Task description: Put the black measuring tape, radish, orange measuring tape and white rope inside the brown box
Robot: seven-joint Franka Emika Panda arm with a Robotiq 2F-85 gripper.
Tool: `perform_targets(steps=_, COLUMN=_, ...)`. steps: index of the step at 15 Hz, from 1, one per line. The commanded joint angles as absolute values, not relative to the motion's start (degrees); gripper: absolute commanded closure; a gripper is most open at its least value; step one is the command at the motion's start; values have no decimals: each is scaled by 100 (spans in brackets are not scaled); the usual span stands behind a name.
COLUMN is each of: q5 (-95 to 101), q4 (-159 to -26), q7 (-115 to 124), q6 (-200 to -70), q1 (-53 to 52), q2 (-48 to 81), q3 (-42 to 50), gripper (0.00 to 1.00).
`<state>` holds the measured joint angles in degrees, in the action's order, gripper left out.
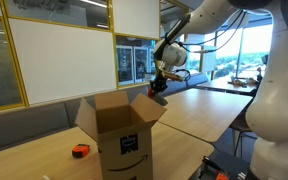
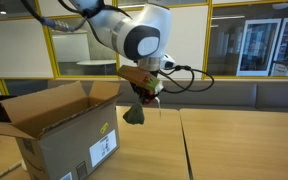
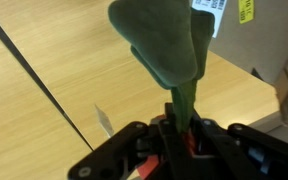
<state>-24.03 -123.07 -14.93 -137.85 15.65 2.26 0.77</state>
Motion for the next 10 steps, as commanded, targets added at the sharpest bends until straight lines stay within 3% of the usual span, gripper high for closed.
perform_targets(steps=1, q5=-1969, q4=-12734, q7=-838, q6=-14045, q1=1039, q2=-771, q3=194, gripper=85)
perform_targets(steps=10, q5=-910, q4=-12888, q7=402, q6=-14035, q1=315, q2=-1777, q3=-149, gripper=86)
